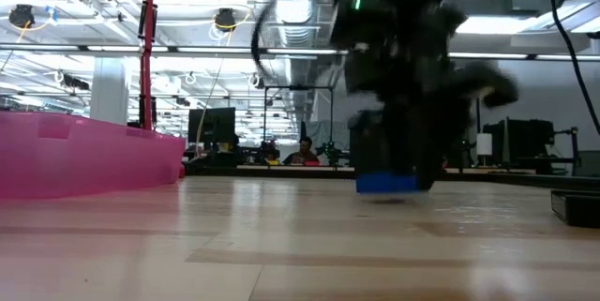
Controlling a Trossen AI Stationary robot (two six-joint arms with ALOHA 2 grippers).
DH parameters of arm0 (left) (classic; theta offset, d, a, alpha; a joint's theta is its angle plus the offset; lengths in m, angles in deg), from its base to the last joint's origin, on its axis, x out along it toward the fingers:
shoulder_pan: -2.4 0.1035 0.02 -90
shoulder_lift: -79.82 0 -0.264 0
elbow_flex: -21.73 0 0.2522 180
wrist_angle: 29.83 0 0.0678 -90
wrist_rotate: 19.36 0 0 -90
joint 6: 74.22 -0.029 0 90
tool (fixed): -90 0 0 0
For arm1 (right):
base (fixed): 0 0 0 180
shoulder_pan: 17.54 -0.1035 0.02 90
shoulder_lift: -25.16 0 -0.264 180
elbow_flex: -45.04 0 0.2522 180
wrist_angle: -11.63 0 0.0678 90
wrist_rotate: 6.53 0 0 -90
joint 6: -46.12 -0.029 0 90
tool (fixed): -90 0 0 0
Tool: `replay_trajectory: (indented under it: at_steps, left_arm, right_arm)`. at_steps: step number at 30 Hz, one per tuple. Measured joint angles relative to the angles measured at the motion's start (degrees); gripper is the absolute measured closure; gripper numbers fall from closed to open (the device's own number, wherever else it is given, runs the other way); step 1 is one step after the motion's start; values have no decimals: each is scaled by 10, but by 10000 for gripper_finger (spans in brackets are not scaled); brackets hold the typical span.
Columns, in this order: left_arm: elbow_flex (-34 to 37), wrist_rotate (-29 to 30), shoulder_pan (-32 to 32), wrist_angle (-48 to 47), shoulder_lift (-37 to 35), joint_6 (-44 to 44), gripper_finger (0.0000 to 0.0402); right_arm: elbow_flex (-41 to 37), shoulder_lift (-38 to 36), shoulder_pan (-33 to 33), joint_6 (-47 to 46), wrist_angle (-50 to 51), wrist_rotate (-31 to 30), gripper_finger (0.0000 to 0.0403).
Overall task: Pick & Place Office items
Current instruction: Put the blue digital timer into the black bin
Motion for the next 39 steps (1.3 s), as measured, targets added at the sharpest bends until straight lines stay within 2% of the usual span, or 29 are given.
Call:
replay_trajectory:
  at_steps: [2,5,9,14,17,20,25,29,34,39]
  left_arm:
    - [0,0,0,-5,0,0,119]
    - [0,1,1,-3,4,0,119]
    - [0,15,5,-2,20,0,119]
    - [0,34,25,20,71,5,119]
    - [0,35,38,22,116,-59,119]
    - [0,67,38,75,172,-148,119]
    - [0,170,33,215,277,-304,119]
    - [-3,213,33,321,346,-394,119]
    - [-30,216,33,373,385,-423,118]
    - [-51,217,29,387,398,-422,98]
  right_arm:
    - [20,-11,-22,-8,-6,-13,251]
    - [47,-34,-57,-10,7,-76,248]
    - [83,-67,-97,-8,46,-217,257]
    - [104,-100,-129,-1,83,-437,254]
    - [106,-119,-133,8,92,-510,251]
    - [106,-127,-131,4,90,-505,252]
    - [106,-142,-120,2,69,-480,251]
    - [106,-158,-112,7,49,-449,248]
    - [106,-171,-109,9,20,-415,249]
    - [106,-172,-109,30,-9,-403,248]
